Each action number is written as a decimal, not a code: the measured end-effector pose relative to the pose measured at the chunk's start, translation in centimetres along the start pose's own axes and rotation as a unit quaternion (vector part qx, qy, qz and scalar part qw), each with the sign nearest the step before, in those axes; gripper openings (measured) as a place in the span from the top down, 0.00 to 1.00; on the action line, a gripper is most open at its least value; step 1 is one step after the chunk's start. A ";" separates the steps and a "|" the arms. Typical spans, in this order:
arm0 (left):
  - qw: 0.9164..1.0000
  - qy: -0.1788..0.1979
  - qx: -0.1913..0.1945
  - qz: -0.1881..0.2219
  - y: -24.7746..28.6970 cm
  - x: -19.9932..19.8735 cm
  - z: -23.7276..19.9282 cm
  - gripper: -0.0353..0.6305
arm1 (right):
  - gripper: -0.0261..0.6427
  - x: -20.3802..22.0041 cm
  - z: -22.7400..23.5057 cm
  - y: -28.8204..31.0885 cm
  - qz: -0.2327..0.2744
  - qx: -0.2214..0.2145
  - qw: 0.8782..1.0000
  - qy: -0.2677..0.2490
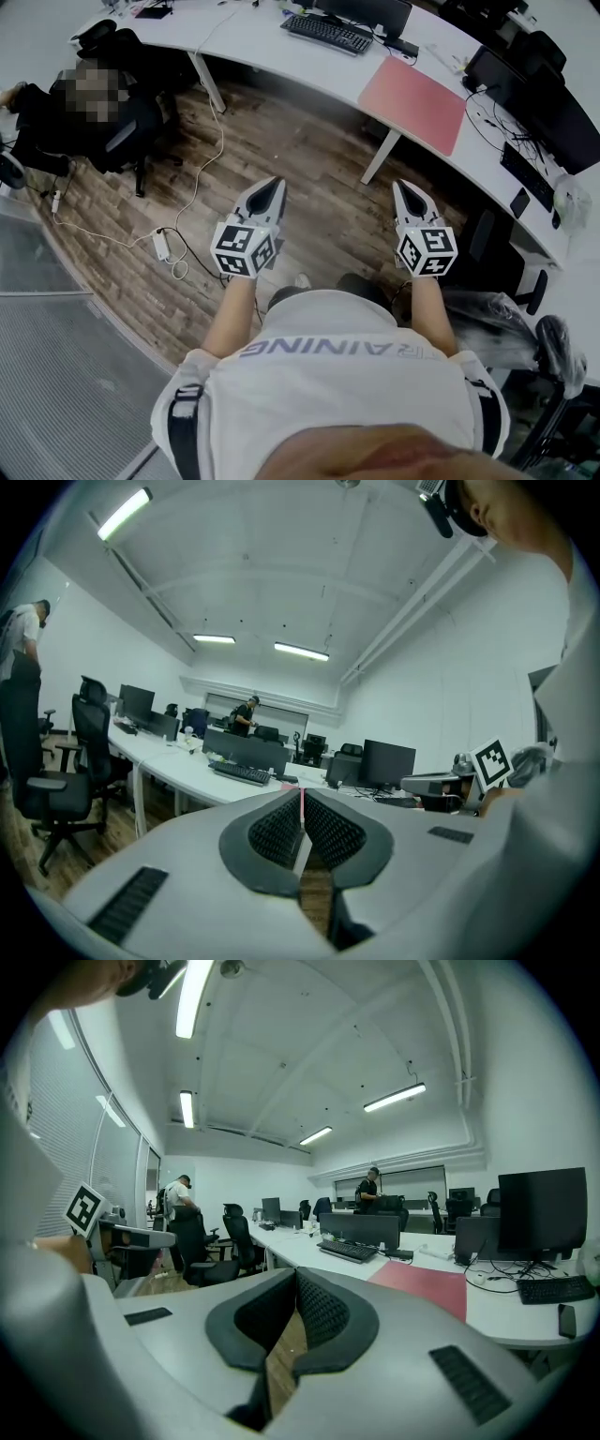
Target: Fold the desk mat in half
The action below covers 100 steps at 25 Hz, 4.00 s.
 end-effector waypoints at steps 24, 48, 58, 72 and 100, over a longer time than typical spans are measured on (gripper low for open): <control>0.999 0.013 0.008 -0.032 18.5 -3.2 -5.0 0.89 | 0.92 -0.6 12.9 15.1 -0.014 0.004 0.999 0.032; 0.991 -0.008 0.044 -0.123 43.0 -2.6 -8.3 0.89 | 0.92 1.2 31.1 30.6 -0.081 0.037 0.993 0.072; 0.979 -0.023 0.130 -0.154 50.9 -2.2 -20.5 0.89 | 0.92 1.4 26.7 39.8 -0.130 0.101 0.983 0.083; 0.967 -0.068 0.148 -0.195 52.9 0.7 -24.8 0.89 | 0.71 12.6 21.8 49.4 -0.362 0.001 0.929 -0.083; 0.972 -0.098 0.075 -0.198 50.7 1.5 -22.0 0.89 | 0.91 16.4 24.0 51.5 -0.407 -0.099 0.892 -0.172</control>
Point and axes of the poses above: the fingertips, and each gripper's own axes: y forward along the fingers, z to its right, x out of its underside, the point moved 8 cm from there along -y, backward along the fingers, and after that the axes turned 1 degree about z, right-handed, at the moved point
